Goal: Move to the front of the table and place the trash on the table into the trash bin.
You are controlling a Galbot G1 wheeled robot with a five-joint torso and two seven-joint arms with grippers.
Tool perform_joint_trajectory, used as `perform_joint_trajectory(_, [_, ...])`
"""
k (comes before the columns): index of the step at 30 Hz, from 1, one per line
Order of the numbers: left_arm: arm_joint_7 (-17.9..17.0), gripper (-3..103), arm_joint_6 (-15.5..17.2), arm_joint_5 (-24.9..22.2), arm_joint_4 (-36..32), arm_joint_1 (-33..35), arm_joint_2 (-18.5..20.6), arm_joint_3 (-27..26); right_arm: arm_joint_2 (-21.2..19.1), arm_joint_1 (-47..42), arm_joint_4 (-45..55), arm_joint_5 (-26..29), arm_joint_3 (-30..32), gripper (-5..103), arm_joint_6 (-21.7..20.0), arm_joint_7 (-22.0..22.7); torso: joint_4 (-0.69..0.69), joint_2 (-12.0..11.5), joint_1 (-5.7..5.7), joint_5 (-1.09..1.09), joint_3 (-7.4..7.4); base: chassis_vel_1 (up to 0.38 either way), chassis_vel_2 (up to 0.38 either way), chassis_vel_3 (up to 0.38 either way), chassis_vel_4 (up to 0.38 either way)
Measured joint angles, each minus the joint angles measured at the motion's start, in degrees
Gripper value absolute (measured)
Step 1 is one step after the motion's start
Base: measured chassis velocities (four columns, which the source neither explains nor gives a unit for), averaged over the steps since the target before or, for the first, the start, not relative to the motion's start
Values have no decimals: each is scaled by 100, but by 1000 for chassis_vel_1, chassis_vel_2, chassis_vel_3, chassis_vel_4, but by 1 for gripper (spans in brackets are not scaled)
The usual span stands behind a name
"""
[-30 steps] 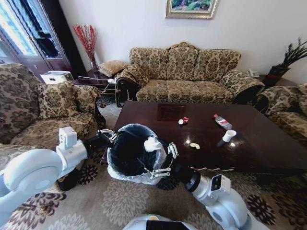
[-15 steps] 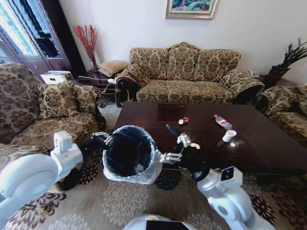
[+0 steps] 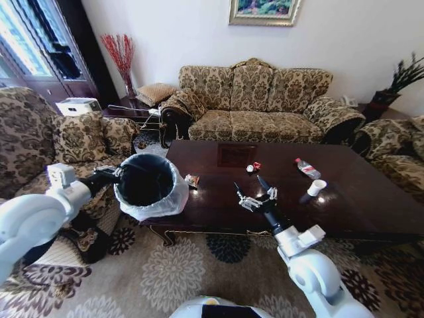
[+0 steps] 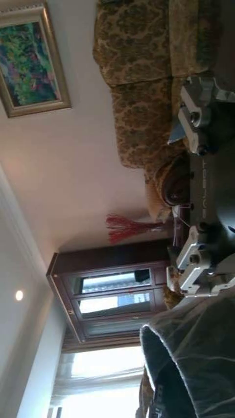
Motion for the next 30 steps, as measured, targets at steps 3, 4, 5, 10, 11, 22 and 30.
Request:
perform_joint_trajectory(3, [16, 4, -9, -3, 4, -6, 9, 8, 18, 83, -131, -8, -78, 100, 5, 0, 1, 0, 0, 0, 0, 0, 0, 0, 0])
perform_joint_trajectory(4, [39, 4, -13, -6, 5, -7, 14, 13, 30, 155, -231, -9, -144, 100, 12, 0, 2, 0, 0, 0, 0, 0, 0, 0, 0])
perform_joint_trajectory(5, [56, 4, -14, -8, 5, -7, 16, 17, 37, 187, -283, -9, -176, 100, 16, 0, 2, 0, -1, 0, 0, -59, 53, 47, -41])
perform_joint_trajectory(10, [134, 4, -32, -8, 3, -4, 19, 55, 78, 367, -531, -14, -359, 100, 59, -4, 2, 1, -2, 0, -1, -74, 92, 94, -81])
perform_joint_trajectory(11, [139, 4, -35, -6, 2, -5, 22, 69, 81, 392, -569, -23, -391, 100, 70, -4, 1, 1, -1, 0, -1, -154, 134, 143, -111])
perform_joint_trajectory(22, [332, 4, -7, 429, 595, -337, 352, -17, 229, 497, -1217, -182, -821, 100, 242, -46, -3, -1, 3, -1, 1, -108, 95, 104, -102])
perform_joint_trajectory(30, [445, 4, -39, 976, 955, -582, 710, 86, 762, 1475, -2677, -563, -1168, 100, 309, -155, 3, 2, -4, -1, -2, 0, 0, 0, 0])
